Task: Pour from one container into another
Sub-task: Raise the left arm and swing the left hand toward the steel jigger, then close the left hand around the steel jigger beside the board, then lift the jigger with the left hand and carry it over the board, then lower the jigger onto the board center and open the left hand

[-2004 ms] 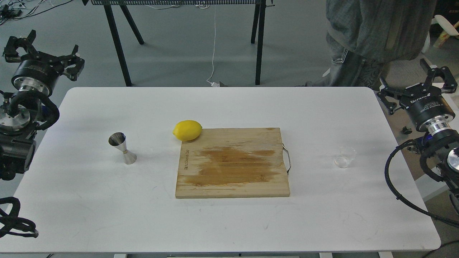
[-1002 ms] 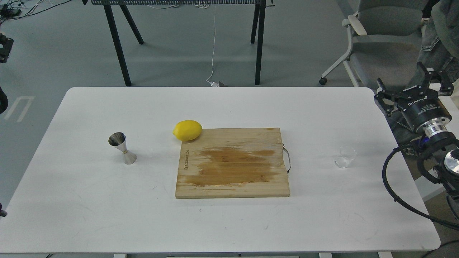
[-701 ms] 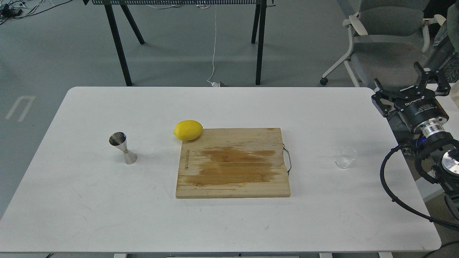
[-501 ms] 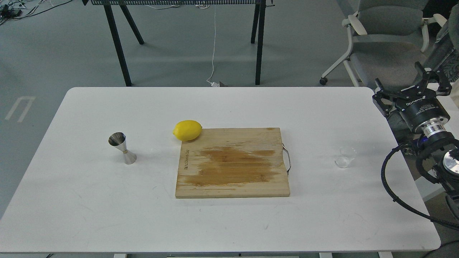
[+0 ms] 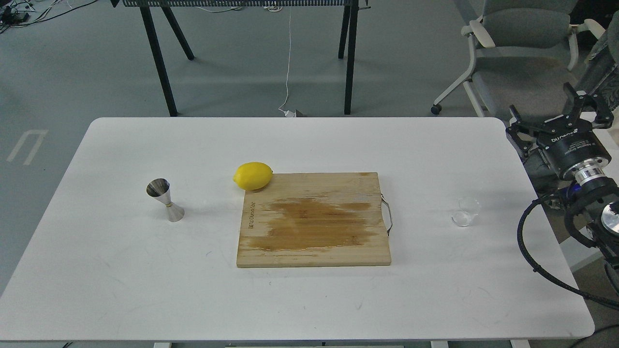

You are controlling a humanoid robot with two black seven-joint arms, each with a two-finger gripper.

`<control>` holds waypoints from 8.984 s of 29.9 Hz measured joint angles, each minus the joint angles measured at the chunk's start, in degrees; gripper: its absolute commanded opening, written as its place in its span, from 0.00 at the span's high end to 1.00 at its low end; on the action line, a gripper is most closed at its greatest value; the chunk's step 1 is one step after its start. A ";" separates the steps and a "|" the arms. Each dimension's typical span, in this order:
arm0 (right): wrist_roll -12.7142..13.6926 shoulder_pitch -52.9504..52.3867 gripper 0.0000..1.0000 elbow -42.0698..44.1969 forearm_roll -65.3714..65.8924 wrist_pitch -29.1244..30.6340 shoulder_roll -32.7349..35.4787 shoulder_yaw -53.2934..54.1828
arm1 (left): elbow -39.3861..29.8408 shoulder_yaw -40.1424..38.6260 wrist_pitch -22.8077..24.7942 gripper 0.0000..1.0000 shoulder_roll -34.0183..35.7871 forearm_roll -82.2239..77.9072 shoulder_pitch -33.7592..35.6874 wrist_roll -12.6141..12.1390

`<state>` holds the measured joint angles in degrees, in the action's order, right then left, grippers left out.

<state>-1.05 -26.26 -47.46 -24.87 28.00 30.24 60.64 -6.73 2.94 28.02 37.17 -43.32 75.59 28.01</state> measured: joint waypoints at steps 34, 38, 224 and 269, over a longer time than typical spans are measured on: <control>0.00 2.11 0.00 0.62 0.00 0.00 0.00 0.18 | -20.06 0.24 -38.05 0.00 -3.72 -24.00 -8.60 -0.01; 0.00 2.17 0.00 0.62 0.00 0.00 -0.15 0.11 | -20.78 0.18 -45.11 0.00 -1.88 -24.10 -12.07 -0.01; 0.03 3.05 0.00 6.10 0.08 0.00 -0.37 -0.09 | -14.00 -11.73 -56.00 0.88 -17.37 -33.67 -31.46 -0.01; 0.18 2.76 0.00 12.13 0.08 0.00 -0.61 -1.05 | -22.17 -0.57 -56.02 0.67 -37.17 -36.68 -33.33 -0.02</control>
<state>-0.88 -23.50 -35.33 -24.79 28.00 29.62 59.58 -28.89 2.37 -28.01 0.00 -79.99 42.26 27.99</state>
